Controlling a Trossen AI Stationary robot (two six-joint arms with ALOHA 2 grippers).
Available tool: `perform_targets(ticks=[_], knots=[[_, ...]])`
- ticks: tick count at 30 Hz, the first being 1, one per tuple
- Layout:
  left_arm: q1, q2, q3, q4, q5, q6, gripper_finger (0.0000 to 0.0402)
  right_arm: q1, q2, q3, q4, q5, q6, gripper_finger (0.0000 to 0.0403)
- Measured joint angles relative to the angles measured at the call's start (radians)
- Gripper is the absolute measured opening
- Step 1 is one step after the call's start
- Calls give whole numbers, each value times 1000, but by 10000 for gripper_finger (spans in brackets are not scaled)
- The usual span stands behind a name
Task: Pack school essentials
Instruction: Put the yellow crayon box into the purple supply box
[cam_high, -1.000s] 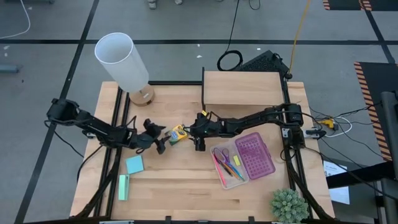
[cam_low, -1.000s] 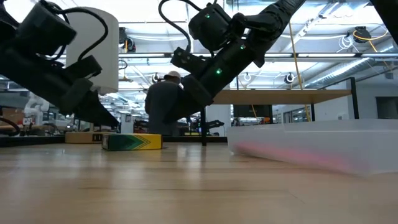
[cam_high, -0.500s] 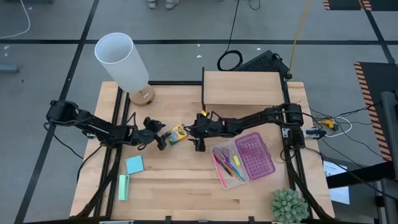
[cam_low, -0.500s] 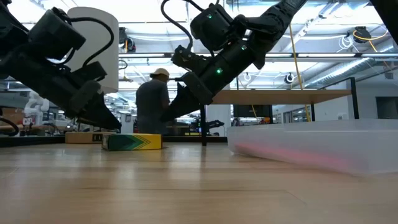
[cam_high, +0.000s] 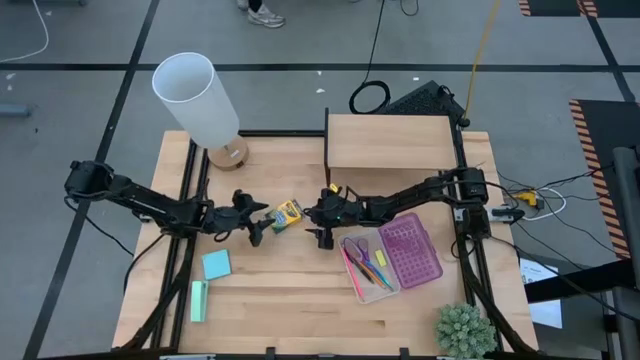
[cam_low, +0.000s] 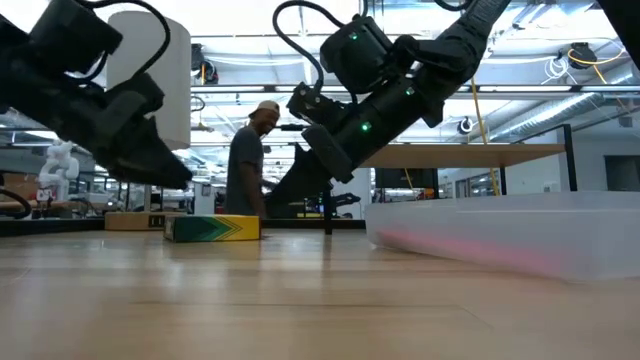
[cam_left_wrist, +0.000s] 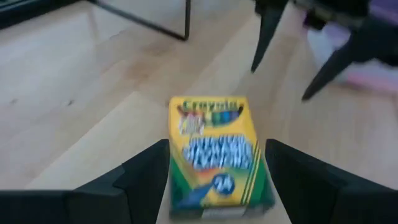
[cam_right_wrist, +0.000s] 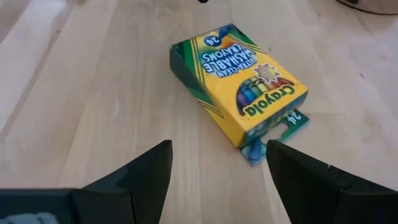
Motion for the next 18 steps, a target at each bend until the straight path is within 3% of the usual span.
perform_targets(ticks=[5,12,15,18], knots=[[-64,-6,0,-150,2,-48,266,-1,0,0,30,-4,-28,253],[-191,67,0,-189,-71,-147,266,-9,0,1,37,-92,-77,253],[-204,106,0,-229,-134,-165,266,-9,0,-6,41,-106,-95,253],[-189,136,-13,-221,-124,-151,266,-9,0,-18,33,-108,-104,253]])
